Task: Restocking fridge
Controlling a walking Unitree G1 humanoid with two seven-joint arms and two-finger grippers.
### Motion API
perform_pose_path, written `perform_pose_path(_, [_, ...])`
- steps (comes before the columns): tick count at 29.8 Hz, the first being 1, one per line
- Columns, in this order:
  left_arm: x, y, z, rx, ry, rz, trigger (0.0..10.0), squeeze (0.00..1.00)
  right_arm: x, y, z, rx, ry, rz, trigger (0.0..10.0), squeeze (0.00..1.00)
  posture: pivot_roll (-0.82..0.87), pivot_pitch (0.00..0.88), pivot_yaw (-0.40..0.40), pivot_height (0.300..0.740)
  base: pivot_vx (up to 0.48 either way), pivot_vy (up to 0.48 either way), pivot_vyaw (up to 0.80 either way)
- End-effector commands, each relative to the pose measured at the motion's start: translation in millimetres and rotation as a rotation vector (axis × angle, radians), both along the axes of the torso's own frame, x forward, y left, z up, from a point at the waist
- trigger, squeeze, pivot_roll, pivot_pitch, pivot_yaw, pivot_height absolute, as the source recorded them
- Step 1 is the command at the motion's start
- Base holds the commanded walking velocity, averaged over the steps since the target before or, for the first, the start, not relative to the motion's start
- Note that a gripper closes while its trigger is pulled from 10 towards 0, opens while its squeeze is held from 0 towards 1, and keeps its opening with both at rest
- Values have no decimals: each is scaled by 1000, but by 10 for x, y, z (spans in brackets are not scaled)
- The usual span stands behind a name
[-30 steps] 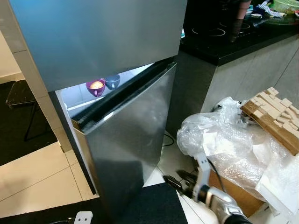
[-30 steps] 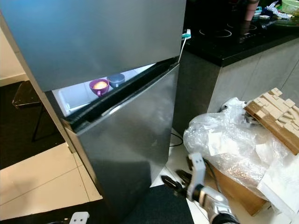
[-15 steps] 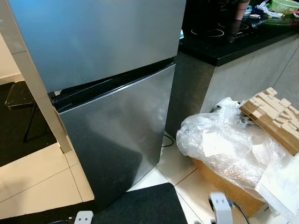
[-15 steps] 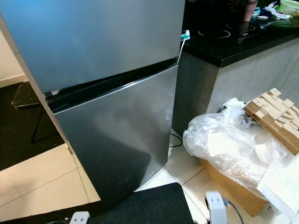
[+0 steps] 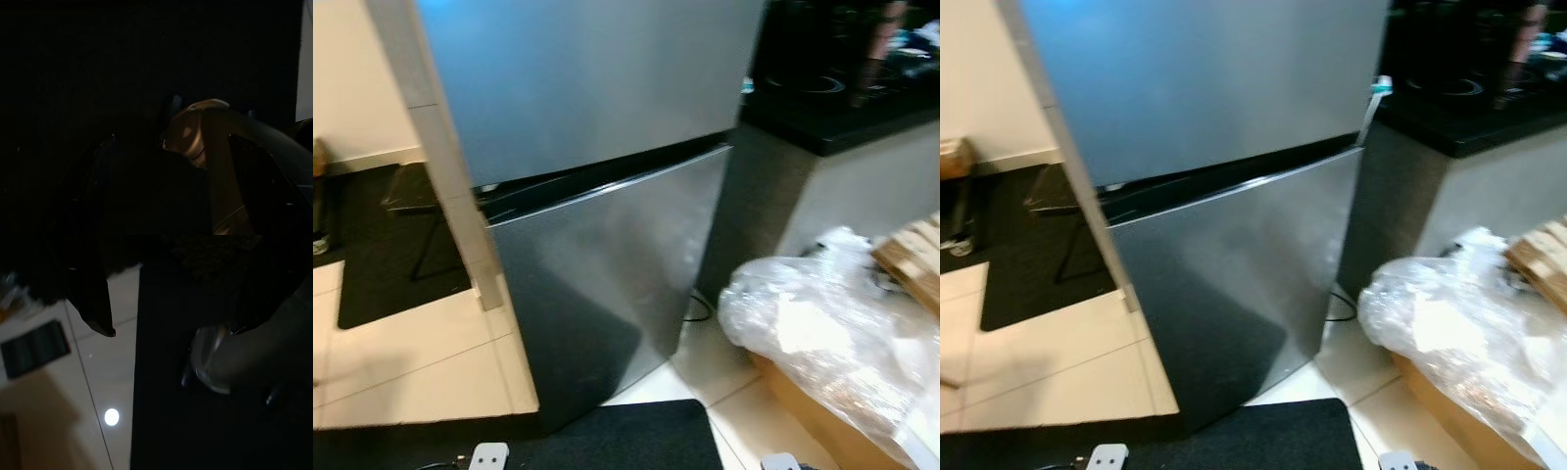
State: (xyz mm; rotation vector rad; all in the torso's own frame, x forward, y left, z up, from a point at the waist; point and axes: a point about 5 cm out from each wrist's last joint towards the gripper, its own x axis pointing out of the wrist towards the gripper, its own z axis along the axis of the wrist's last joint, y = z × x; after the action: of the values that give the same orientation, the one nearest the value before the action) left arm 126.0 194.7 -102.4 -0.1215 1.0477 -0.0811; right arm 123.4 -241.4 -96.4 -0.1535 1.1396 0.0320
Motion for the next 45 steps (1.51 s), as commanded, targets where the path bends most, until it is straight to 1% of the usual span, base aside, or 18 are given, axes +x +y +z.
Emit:
perform_pose_path(1, [-28,13,-9,12,15,-15,10000,0,-11,-20,2,-11,-1,3,10000,0,77,0,-23,740,0,0,794])
perform_pose_path(29, [-16,-6,-8,6,12,-16,10000,0,92,-8,35,-5,-43,-11,10000,0,72,0,-17,740,0,0,787])
perform_pose_path(33, [-17,-8,-9,6,14,-21,10000,0,214,-11,81,-9,-92,-27,10000,0,72,0,-17,740,0,0,525])
perform_pose_path(34, [-18,-7,-9,6,14,-21,10000,0,273,-30,109,-23,-117,-37,10000,0,72,0,-17,740,0,0,0])
perform_pose_path(35, [-23,-7,-10,7,16,-22,10000,0,428,-74,192,-29,-192,-74,10000,0,72,0,-17,740,0,0,0])
perform_pose_path(36, [-23,-7,-10,7,16,-22,10000,0,428,-74,192,-29,-192,-74,10000,0,72,0,-17,740,0,0,0])
perform_pose_path(37, [-24,-6,-11,7,17,-22,10000,0,478,-90,221,-31,-218,-86,10000,0,72,0,-17,740,0,0,0])
perform_pose_path(38, [-26,-1,-11,7,18,-24,10000,0,624,-141,318,-25,-298,-125,10000,0,70,0,-16,740,0,0,0])
perform_pose_path(39, [-26,-1,-11,7,18,-24,10000,0,624,-141,318,-25,-298,-125,10000,0,70,0,-16,740,0,0,0])
perform_pose_path(42, [-30,0,-12,8,19,-25,10000,0,819,-229,470,-13,-411,-186,10000,0,71,0,-16,740,0,0,0])
perform_pose_path(44, [-30,0,-12,8,19,-26,10000,0,981,-291,614,15,-510,-213,10000,0,71,0,-16,740,0,0,0])
perform_pose_path(45, [-30,0,-12,8,19,-27,10000,0,1019,-305,650,24,-534,-217,10000,0,71,0,-16,740,0,0,0])
